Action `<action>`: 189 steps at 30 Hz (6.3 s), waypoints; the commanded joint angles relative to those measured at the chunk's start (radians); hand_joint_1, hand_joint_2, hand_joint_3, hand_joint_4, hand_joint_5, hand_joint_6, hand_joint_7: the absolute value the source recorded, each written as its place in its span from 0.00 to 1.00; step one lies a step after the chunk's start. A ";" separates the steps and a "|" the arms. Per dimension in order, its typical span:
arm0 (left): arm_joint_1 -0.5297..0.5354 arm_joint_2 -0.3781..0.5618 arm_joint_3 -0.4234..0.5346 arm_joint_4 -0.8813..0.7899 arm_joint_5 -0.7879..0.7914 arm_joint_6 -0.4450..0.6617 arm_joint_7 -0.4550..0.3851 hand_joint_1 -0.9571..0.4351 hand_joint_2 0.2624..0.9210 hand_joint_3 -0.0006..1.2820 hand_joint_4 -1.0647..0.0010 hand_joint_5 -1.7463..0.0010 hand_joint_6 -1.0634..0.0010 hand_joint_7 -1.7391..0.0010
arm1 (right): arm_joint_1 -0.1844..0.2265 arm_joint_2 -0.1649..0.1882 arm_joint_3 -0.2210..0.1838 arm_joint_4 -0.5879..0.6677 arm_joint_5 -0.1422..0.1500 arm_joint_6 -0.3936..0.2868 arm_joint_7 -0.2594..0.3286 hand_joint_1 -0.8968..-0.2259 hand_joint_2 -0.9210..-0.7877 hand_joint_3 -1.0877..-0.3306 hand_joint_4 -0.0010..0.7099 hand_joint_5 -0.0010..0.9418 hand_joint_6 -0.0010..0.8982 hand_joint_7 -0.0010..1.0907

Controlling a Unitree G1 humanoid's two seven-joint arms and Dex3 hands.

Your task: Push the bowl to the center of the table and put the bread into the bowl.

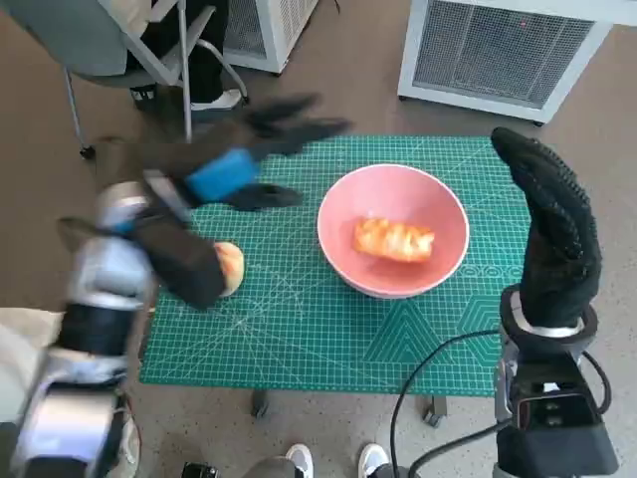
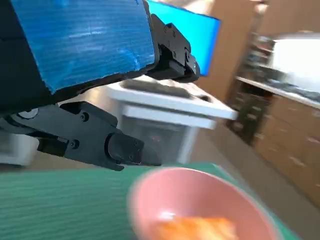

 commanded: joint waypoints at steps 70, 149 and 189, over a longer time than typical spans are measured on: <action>0.062 0.036 -0.246 0.456 0.213 0.175 0.003 0.69 1.00 0.13 0.41 0.29 0.56 0.28 | 0.010 -0.026 0.002 -0.008 0.027 0.026 0.047 0.80 0.00 0.74 0.62 0.01 0.14 0.68; -0.266 -0.419 -0.277 0.470 0.130 0.015 0.063 0.46 1.00 0.07 0.87 1.00 0.73 0.97 | 0.064 -0.012 -0.035 -0.019 -0.006 -0.010 0.019 0.73 0.00 0.76 0.61 0.00 0.14 0.67; 0.242 -0.530 0.084 -0.065 -0.562 -0.040 0.034 0.39 1.00 0.36 0.99 0.71 1.00 0.59 | 0.009 -0.012 0.011 0.050 0.057 0.022 0.056 0.74 0.00 0.74 0.56 0.00 0.09 0.73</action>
